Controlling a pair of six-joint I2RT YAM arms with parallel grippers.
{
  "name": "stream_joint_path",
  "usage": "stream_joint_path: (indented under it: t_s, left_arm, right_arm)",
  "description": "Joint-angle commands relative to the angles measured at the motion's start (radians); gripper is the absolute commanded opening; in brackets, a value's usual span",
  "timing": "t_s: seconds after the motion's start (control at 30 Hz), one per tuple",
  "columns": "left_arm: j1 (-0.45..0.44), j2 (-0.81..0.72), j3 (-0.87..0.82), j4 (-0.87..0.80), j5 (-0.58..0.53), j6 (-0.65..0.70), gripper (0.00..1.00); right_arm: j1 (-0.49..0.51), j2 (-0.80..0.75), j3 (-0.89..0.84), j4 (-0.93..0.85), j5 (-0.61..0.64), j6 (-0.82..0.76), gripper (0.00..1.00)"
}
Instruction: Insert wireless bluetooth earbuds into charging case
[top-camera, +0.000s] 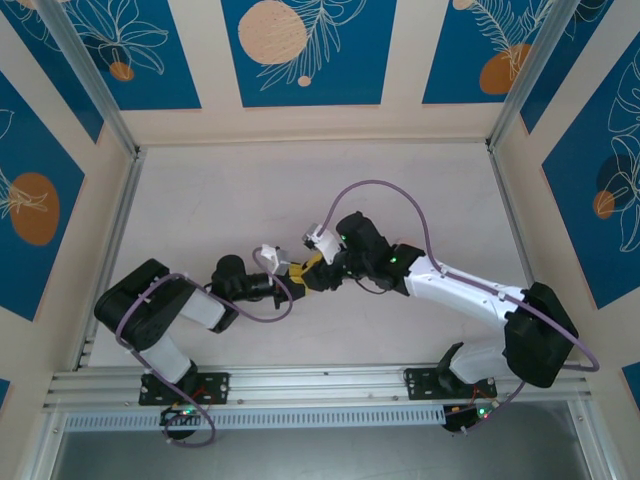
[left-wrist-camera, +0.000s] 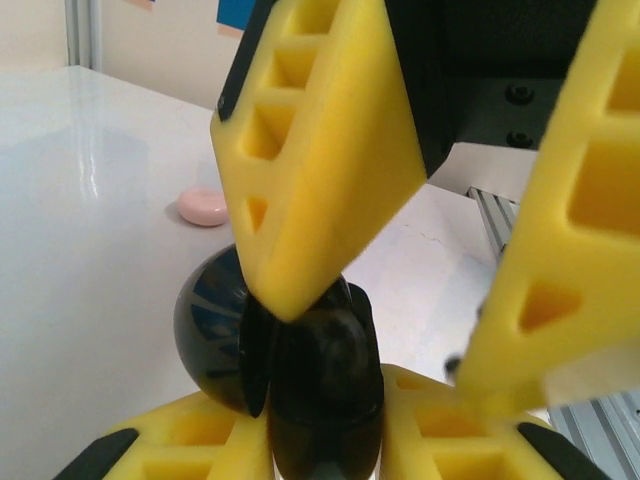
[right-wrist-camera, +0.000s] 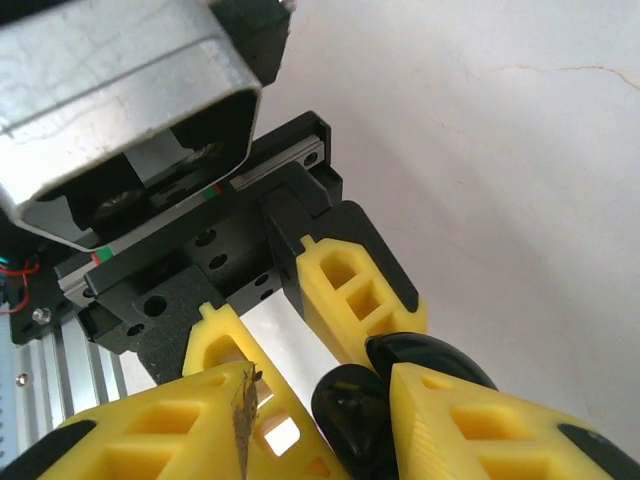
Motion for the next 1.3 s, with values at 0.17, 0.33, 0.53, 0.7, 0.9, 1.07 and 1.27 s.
stream_joint_path:
  t_s: [0.17, 0.33, 0.53, 0.7, 0.9, 1.07, 1.27]
  left_arm:
    - [-0.013, -0.031, 0.004, 0.051, 0.036, 0.027, 0.27]
    - [-0.018, -0.039, -0.004, 0.052, 0.039, 0.045, 0.26]
    - [-0.030, -0.057, -0.007, 0.052, 0.054, 0.078, 0.26]
    - [-0.046, -0.089, -0.015, 0.051, 0.065, 0.105, 0.27]
    - [-0.056, -0.129, -0.016, 0.019, 0.067, 0.122, 0.27]
    - [-0.057, -0.159, -0.016, -0.022, 0.059, 0.138, 0.27]
    - [-0.057, -0.189, -0.016, -0.083, 0.041, 0.150, 0.28]
  right_arm:
    - [-0.058, -0.083, 0.018, -0.010, -0.146, 0.075, 0.43]
    - [-0.117, -0.147, -0.023, 0.022, -0.194, 0.130, 0.43]
    - [-0.244, -0.187, -0.071, 0.054, -0.374, 0.211, 0.49]
    - [-0.310, -0.127, -0.056, 0.028, -0.547, 0.251, 0.56]
    - [-0.311, -0.028, -0.020, 0.025, -0.651, 0.279, 0.61]
    - [-0.298, 0.040, 0.013, 0.025, -0.704, 0.281, 0.61]
    - [-0.273, 0.074, 0.032, 0.021, -0.751, 0.273, 0.60]
